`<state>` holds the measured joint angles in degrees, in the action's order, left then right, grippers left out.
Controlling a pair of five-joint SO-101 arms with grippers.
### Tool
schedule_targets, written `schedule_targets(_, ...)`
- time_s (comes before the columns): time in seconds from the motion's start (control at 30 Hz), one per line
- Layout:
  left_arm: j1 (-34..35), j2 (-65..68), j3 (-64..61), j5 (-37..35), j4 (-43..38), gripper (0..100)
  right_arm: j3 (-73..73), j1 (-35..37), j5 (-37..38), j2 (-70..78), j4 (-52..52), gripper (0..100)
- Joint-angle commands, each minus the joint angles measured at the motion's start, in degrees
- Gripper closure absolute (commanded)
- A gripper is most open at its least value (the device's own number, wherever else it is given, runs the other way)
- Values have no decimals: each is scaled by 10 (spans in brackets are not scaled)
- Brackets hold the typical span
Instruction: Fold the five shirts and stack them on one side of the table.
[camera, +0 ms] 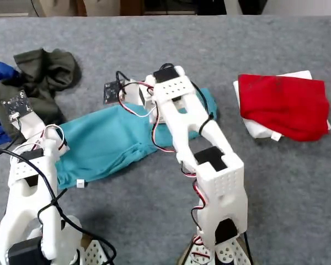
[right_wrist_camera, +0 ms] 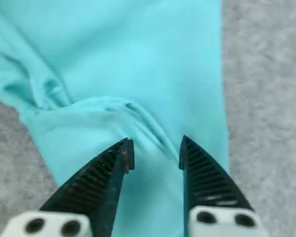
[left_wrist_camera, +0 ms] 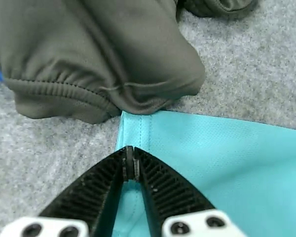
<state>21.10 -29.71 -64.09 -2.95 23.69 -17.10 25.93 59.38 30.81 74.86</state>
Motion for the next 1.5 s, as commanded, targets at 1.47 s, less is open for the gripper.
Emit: schedule_targets(1.47, 38, 446, 396, 5, 432, 899, 440, -127, -137, -444, 36, 996)
